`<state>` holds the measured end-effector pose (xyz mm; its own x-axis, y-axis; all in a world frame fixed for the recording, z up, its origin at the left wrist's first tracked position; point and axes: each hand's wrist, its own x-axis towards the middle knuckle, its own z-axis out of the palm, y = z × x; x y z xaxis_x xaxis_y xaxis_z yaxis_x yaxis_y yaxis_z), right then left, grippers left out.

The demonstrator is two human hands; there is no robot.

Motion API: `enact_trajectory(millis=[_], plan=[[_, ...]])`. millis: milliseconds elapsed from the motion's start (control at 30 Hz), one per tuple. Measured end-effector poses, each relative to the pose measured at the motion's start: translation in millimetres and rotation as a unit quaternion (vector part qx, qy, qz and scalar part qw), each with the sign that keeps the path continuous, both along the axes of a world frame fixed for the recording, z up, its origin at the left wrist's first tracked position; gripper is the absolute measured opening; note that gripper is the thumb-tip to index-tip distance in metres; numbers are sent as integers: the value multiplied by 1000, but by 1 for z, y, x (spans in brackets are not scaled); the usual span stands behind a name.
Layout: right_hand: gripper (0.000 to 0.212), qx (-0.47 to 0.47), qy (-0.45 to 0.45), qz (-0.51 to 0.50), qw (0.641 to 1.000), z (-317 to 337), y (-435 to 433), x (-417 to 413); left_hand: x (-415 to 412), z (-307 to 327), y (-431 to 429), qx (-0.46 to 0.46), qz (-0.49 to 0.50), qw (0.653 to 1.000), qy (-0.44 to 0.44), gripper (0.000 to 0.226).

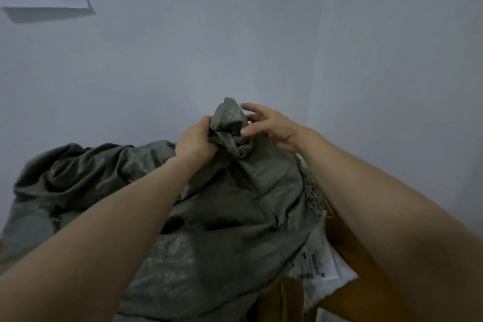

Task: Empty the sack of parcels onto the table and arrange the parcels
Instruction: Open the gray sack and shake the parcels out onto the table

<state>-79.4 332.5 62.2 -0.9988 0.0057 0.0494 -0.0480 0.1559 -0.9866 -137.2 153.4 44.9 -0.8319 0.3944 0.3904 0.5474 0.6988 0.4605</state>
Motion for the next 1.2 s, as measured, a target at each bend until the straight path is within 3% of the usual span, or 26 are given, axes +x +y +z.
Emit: enact_trajectory(millis=[67,100,133,167,267,300,467,600,833,900,1000,1100,1200], plan=[[124,179,-80,-28,980,-22,29,2,0,2,-3,16,3,1000,12,38],[140,280,-123,-39,951,-34,38,4,0,3,-4,21,5,1000,16,37],[147,355,-160,-53,920,-47,43,5,0,4,-4,27,5,999,19,36],[141,388,-174,-69,902,-60,46,5,0,5,-3,33,1,999,22,34],[55,363,-128,-153,910,-77,38,-1,-1,4,-1,48,-8,998,27,30],[38,354,-100,-187,911,-76,35,-4,-2,4,0,53,-6,998,30,29],[30,262,44,-306,914,-40,24,-18,-5,17,-3,107,28,991,79,22],[26,191,161,-343,905,-11,20,-23,-8,32,0,149,44,982,111,25],[31,100,245,-359,895,16,27,-29,-7,49,12,196,36,967,160,31],[31,121,211,-356,902,11,30,-26,-7,45,14,196,29,967,162,30],[37,244,55,-335,908,-13,42,-23,-7,22,14,144,6,982,119,25],[81,227,-59,-243,941,-27,42,-10,-5,0,13,74,-10,994,78,27],[120,234,26,-138,962,-14,25,-1,-2,-1,15,54,-8,996,65,28]])
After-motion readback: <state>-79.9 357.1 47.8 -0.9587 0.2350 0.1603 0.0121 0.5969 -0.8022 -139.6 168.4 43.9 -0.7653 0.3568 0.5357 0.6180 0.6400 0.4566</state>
